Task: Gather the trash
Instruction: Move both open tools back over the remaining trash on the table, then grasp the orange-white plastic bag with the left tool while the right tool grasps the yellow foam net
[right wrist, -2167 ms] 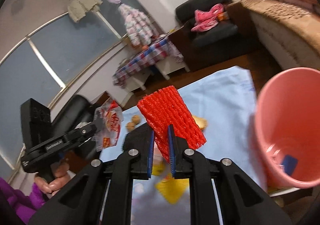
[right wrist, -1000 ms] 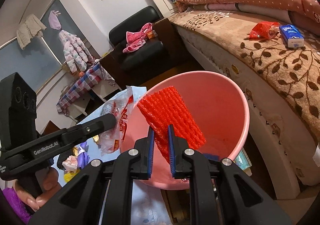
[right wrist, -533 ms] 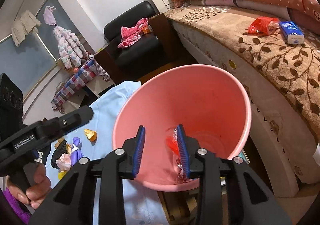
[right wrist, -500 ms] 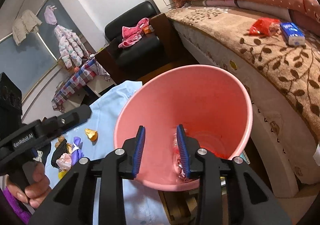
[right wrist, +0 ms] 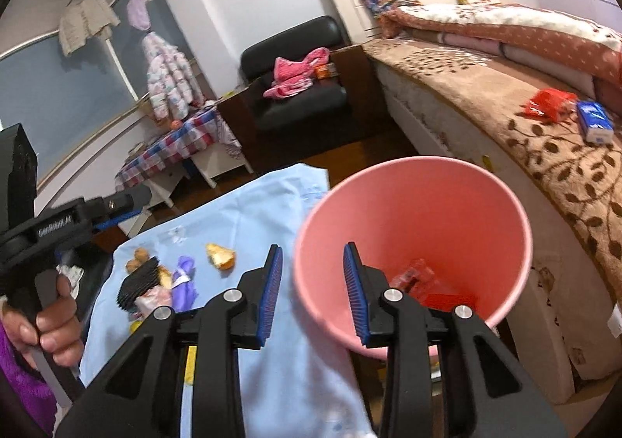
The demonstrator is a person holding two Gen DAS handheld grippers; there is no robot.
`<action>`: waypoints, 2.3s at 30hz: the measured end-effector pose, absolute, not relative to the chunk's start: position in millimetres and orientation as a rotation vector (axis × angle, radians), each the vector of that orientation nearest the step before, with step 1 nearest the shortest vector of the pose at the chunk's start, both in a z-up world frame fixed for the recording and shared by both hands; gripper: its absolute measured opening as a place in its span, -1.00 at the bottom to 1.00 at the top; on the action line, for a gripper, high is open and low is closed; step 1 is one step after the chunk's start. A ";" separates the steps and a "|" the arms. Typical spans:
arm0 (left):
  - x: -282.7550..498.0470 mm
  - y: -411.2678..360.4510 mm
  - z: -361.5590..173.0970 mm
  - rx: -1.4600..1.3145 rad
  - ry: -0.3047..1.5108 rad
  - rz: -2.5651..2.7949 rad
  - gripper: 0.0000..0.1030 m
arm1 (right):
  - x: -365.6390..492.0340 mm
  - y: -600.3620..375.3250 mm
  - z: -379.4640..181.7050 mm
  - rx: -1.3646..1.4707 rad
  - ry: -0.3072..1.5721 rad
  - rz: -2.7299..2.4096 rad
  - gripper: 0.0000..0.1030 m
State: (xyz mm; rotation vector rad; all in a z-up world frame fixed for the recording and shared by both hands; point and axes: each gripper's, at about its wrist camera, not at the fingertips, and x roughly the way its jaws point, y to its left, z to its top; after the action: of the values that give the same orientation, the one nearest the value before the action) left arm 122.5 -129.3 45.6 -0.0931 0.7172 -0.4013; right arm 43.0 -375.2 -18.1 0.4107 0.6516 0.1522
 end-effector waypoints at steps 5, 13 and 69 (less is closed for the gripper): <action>111.5 -84.3 51.9 -0.085 0.694 -0.324 -0.23 | 45.6 -346.4 -16.3 0.382 0.680 0.234 -0.36; 84.9 -35.8 25.1 -0.105 0.760 -0.272 -0.23 | 50.2 -305.3 -27.9 0.343 0.756 0.335 -0.36; 59.4 -19.4 -18.6 -0.279 0.822 -0.327 -0.52 | 55.4 -240.3 -56.5 0.285 0.905 0.441 -0.85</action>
State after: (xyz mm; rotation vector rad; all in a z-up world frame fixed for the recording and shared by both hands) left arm 59.4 -19.4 -18.6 -0.2790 0.8221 -0.3266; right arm 55.4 -240.3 -56.5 0.2849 0.9053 0.4409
